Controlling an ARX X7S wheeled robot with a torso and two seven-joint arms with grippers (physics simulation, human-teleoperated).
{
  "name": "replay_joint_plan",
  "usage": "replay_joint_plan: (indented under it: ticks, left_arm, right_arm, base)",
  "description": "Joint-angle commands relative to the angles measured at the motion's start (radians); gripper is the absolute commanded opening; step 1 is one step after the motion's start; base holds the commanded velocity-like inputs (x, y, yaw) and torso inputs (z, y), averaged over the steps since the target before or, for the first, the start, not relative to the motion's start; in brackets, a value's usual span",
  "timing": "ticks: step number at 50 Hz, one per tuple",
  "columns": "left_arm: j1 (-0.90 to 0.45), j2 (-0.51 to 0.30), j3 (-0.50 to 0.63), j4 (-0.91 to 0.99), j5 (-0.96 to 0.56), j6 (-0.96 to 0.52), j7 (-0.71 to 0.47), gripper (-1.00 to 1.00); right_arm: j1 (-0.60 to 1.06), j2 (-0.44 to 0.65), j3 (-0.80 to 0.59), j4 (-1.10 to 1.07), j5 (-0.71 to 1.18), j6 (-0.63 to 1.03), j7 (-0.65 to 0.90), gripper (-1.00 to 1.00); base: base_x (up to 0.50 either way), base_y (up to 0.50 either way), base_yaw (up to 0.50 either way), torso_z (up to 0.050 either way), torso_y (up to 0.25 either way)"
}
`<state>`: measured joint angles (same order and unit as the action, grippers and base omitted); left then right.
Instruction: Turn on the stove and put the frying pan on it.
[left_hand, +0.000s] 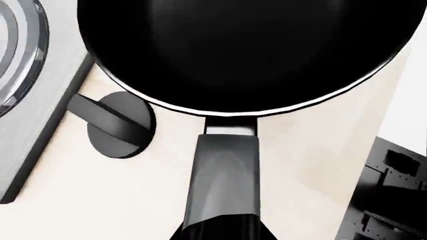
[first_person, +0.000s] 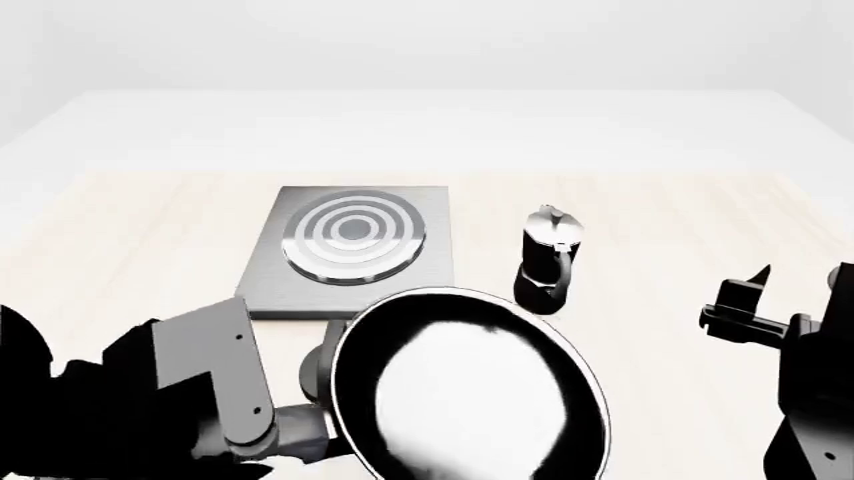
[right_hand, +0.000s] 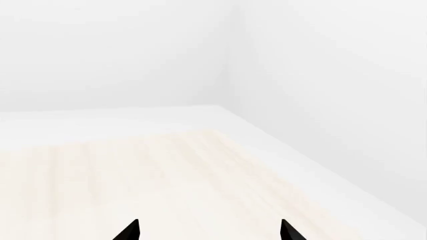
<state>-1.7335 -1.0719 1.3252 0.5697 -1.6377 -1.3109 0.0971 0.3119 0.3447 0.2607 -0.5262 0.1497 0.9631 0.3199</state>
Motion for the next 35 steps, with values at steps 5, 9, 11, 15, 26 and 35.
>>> replay_joint_plan:
  ticks: [5,9,11,15,26,35]
  left_arm:
    - [-0.135,0.093,-0.069,-0.290,-0.262,0.095,-0.288,-1.00]
    - [-0.146,0.135,-0.070,-0.375,-0.299,0.133,-0.338,-1.00]
    - [-0.151,0.161,-0.062,-0.444,-0.328,0.162,-0.400,-1.00]
    - [-0.155,0.183,-0.064,-0.496,-0.338,0.181,-0.410,-1.00]
    - [-0.159,0.271,-0.073,-0.702,-0.281,0.281,-0.424,-1.00]
    - [-0.117,0.391,-0.040,-0.900,-0.161,0.365,-0.356,-1.00]
  right_arm:
    - [0.006,0.001,-0.008,0.006,0.003,-0.002,0.002,1.00]
    - [0.004,0.002,-0.005,0.008,0.005,-0.005,0.001,1.00]
    - [0.004,0.003,-0.002,0.005,0.007,-0.003,0.001,1.00]
    - [0.004,0.003,0.000,0.002,0.009,-0.001,0.001,1.00]
    - [-0.004,-0.002,-0.007,0.021,0.007,-0.022,0.004,1.00]
    - [0.002,-0.003,-0.010,0.025,0.012,-0.022,0.004,1.00]
  base:
    - [0.00,0.00,0.00,0.000,0.000]
    - [0.00,0.00,0.00,0.000,0.003]
    - [0.00,0.00,0.00,0.000,0.000]
    - [0.00,0.00,0.00,0.000,0.003]
    - [0.00,0.00,0.00,0.000,0.001]
    - [0.00,0.00,0.00,0.000,0.002]
